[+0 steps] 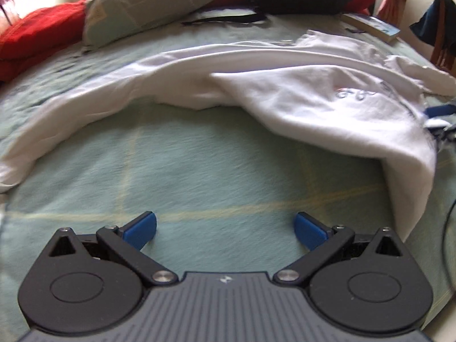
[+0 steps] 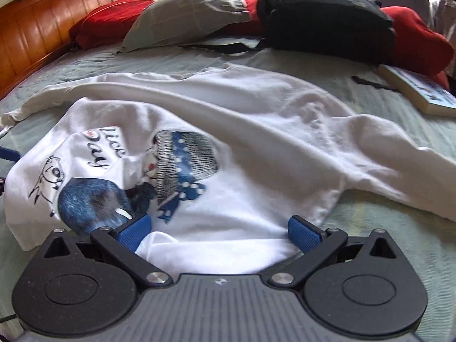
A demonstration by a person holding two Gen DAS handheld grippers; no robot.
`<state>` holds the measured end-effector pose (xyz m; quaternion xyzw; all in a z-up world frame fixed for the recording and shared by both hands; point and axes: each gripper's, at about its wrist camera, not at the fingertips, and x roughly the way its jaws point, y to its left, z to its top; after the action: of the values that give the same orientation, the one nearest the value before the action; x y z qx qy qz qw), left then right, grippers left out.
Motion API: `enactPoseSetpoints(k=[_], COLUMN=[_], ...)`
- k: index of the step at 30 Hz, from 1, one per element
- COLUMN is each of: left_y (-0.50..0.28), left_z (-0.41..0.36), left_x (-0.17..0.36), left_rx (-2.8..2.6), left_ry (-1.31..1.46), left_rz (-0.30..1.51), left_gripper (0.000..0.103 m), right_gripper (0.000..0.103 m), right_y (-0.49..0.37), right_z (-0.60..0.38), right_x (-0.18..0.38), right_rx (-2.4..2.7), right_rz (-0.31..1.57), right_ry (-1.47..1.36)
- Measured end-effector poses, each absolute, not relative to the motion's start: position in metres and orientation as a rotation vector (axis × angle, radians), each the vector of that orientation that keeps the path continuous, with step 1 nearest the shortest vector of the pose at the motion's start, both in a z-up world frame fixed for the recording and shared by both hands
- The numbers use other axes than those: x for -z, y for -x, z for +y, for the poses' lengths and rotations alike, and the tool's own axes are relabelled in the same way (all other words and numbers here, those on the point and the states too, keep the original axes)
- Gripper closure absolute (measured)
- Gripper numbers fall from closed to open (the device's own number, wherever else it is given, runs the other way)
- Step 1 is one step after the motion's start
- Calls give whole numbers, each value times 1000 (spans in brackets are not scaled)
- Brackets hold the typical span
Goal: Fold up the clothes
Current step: 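Lift the T-shirt edge with the right gripper toward the left gripper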
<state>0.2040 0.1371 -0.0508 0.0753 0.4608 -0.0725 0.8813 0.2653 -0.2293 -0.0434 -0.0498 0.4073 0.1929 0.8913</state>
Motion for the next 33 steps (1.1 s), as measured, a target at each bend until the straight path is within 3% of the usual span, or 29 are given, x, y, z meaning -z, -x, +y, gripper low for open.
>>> enactPoseSetpoints(k=[7,12,25,33], left_y=[-177,-165,-143,-135], left_z=[133,119,114,107], left_x=[37,32,31,26], left_rx=[107,145,139,170], left_ry=[-268,-344,-393,-383], left_rz=[917,896,916,895], left_gripper=[1,1,1,1], right_gripper=[0,0,0,0], right_y=[-238,-202,-176,-184], right_z=[-217,-154,-81,-67], right_x=[0,-17,16,26], right_rx=[-422,-739,-1018,-962], right_rz=[727,710,902,912], right_ry=[192,298,324,360])
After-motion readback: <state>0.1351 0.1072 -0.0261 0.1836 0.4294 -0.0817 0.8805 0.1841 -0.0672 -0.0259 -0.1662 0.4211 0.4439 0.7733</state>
